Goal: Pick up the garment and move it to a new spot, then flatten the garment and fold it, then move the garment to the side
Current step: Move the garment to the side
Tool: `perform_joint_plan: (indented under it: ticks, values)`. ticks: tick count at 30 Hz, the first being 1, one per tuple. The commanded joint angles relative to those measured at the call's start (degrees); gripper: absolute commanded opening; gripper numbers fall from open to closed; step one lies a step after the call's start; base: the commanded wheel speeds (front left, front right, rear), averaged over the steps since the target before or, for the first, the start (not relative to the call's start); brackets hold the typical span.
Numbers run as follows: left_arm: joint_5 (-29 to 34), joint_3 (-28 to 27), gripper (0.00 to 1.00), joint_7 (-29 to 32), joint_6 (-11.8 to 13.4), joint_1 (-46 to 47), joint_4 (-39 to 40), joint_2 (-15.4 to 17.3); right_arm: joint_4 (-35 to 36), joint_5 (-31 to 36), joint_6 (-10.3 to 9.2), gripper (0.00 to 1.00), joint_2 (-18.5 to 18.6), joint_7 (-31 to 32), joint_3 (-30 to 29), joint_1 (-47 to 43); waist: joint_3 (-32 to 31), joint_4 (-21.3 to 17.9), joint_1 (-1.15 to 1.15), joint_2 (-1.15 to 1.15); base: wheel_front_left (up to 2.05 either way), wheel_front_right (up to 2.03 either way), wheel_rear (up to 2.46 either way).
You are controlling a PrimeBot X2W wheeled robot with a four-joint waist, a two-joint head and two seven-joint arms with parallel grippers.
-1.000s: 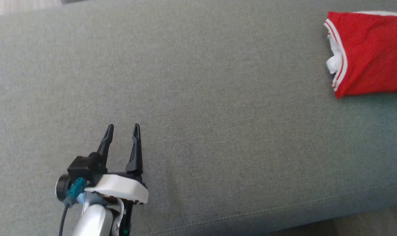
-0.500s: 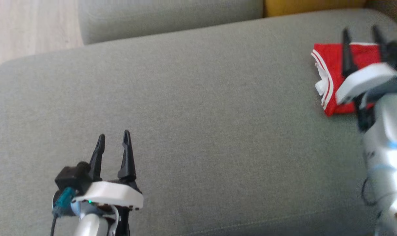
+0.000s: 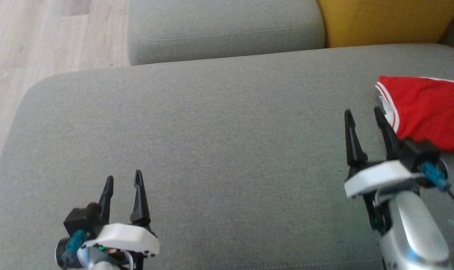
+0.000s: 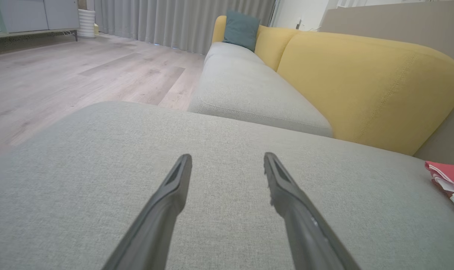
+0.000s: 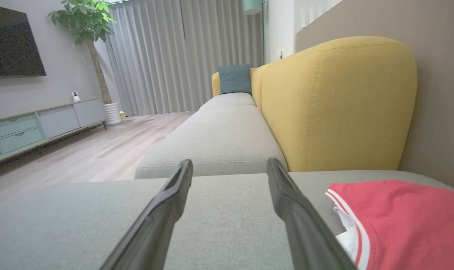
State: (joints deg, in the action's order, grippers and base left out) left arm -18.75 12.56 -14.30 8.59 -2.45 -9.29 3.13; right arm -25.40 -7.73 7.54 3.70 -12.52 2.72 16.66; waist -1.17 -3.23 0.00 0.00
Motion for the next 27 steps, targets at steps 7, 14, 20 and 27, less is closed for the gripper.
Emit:
perform_joint_plan:
  ticks: [7,14,20,27]
  values:
    - [1.21,-2.07,1.0,-0.7,-0.08,0.34,1.83,-0.22,11.91,-3.78,-0.05,1.0,-0.8,1.21,2.96,-9.34,-0.72,2.59,0.0,0.0,0.0,0.0,0.0]
    - [1.9,-1.63,1.0,-0.7,-0.12,0.05,1.56,-0.23,16.3,-4.56,-0.05,1.0,-0.81,2.41,3.37,-14.92,-0.86,2.71,0.0,0.0,0.0,0.0,0.0]
    - [1.89,-1.06,1.0,-0.7,-0.32,-0.08,1.29,-0.24,17.44,-4.78,-0.05,1.0,-0.81,2.82,2.76,-16.06,-0.91,2.23,0.0,0.0,0.0,0.0,0.0]
    - [2.09,-0.5,1.0,-0.7,-0.43,0.01,0.89,-0.24,17.92,-4.58,-0.05,1.0,-0.81,3.18,2.0,-16.51,-1.0,2.22,0.0,0.0,0.0,0.0,0.0]
